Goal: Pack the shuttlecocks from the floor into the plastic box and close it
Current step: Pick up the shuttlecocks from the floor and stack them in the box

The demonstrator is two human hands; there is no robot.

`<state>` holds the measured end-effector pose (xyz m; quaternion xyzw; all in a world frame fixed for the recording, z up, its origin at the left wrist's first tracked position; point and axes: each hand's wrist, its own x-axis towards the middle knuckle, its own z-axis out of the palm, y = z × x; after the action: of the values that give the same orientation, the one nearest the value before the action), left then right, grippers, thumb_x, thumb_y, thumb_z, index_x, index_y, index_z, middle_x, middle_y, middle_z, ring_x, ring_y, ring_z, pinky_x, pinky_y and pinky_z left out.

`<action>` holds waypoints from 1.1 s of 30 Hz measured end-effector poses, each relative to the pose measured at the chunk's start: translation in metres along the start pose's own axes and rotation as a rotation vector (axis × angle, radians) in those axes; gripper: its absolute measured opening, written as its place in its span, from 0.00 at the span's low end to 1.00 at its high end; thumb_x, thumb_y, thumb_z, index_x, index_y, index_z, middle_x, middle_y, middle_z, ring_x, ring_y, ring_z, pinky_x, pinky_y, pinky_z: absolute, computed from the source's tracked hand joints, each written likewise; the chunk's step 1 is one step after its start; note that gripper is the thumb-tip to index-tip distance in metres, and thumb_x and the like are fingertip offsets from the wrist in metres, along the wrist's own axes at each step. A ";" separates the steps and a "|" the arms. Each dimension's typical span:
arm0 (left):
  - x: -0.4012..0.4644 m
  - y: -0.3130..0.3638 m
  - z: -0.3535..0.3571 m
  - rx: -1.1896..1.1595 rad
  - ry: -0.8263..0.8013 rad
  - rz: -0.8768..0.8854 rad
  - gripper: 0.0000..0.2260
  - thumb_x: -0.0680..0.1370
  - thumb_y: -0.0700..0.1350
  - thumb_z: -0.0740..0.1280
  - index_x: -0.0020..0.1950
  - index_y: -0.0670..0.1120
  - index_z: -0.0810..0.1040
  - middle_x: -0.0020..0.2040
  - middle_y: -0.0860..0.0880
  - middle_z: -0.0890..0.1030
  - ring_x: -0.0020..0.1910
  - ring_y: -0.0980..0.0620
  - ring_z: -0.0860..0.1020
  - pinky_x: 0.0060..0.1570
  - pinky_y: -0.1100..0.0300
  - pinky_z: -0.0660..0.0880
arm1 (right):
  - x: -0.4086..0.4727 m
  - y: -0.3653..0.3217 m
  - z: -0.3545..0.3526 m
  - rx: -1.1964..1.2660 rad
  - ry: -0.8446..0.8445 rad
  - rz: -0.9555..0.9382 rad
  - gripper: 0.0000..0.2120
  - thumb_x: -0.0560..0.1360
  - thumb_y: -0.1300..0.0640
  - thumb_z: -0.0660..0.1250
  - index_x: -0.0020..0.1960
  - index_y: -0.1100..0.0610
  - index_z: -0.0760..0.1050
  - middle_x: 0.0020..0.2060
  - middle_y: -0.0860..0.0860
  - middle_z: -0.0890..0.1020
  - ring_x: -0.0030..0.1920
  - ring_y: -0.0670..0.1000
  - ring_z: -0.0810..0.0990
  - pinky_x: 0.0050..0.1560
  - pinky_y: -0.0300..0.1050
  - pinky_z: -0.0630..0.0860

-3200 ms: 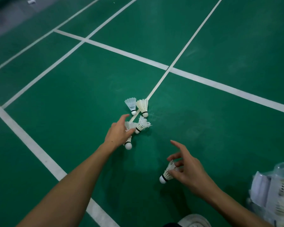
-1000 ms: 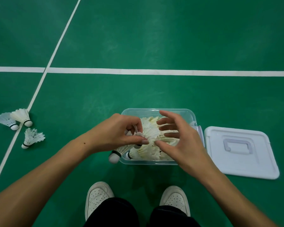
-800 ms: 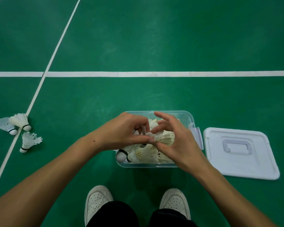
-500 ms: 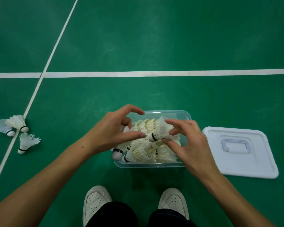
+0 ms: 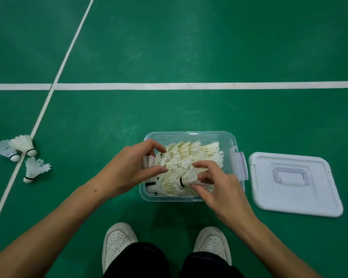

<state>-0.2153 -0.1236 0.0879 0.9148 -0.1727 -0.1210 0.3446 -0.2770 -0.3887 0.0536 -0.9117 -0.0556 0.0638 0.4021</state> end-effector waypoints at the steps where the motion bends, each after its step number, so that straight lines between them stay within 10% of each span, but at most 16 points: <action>1: 0.000 0.000 0.000 -0.001 0.011 -0.002 0.21 0.70 0.66 0.73 0.59 0.61 0.77 0.45 0.59 0.77 0.43 0.57 0.78 0.42 0.63 0.74 | 0.000 0.000 -0.001 -0.002 -0.013 -0.004 0.25 0.77 0.54 0.77 0.70 0.44 0.73 0.49 0.40 0.86 0.53 0.38 0.84 0.58 0.38 0.81; 9: 0.001 0.001 0.001 0.042 0.251 0.098 0.12 0.71 0.59 0.77 0.43 0.52 0.81 0.43 0.61 0.79 0.48 0.50 0.75 0.47 0.54 0.74 | -0.002 -0.003 0.008 -0.028 -0.173 -0.017 0.32 0.78 0.56 0.76 0.75 0.40 0.65 0.53 0.39 0.86 0.55 0.37 0.82 0.60 0.36 0.78; 16: 0.004 0.016 -0.002 -0.061 0.121 0.100 0.07 0.73 0.51 0.79 0.44 0.53 0.82 0.73 0.54 0.71 0.66 0.57 0.78 0.67 0.65 0.70 | 0.001 -0.003 -0.025 0.177 -0.306 0.091 0.39 0.74 0.47 0.79 0.77 0.34 0.61 0.53 0.37 0.83 0.60 0.31 0.79 0.58 0.25 0.72; 21: 0.015 0.035 0.003 -0.045 0.103 0.189 0.14 0.73 0.48 0.80 0.54 0.51 0.79 0.68 0.55 0.77 0.59 0.55 0.79 0.59 0.61 0.76 | 0.005 -0.006 -0.055 0.205 -0.213 0.058 0.32 0.75 0.48 0.79 0.74 0.38 0.69 0.55 0.34 0.86 0.62 0.37 0.82 0.71 0.45 0.75; 27: 0.026 0.054 0.012 -0.077 0.025 0.187 0.31 0.72 0.48 0.81 0.70 0.53 0.70 0.67 0.60 0.81 0.64 0.62 0.78 0.57 0.72 0.70 | 0.010 -0.014 -0.073 0.244 -0.087 0.003 0.22 0.75 0.52 0.79 0.66 0.44 0.78 0.53 0.38 0.87 0.57 0.41 0.85 0.63 0.49 0.81; 33: 0.038 0.074 0.025 0.015 0.002 0.298 0.35 0.74 0.48 0.79 0.77 0.53 0.66 0.71 0.55 0.80 0.67 0.53 0.79 0.64 0.54 0.76 | 0.012 -0.031 -0.067 0.464 0.064 -0.002 0.23 0.76 0.58 0.79 0.68 0.47 0.76 0.51 0.44 0.88 0.56 0.48 0.87 0.62 0.52 0.81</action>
<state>-0.2065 -0.2053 0.1158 0.8817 -0.3069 -0.0664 0.3521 -0.2556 -0.4142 0.1206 -0.7964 -0.0277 0.0453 0.6024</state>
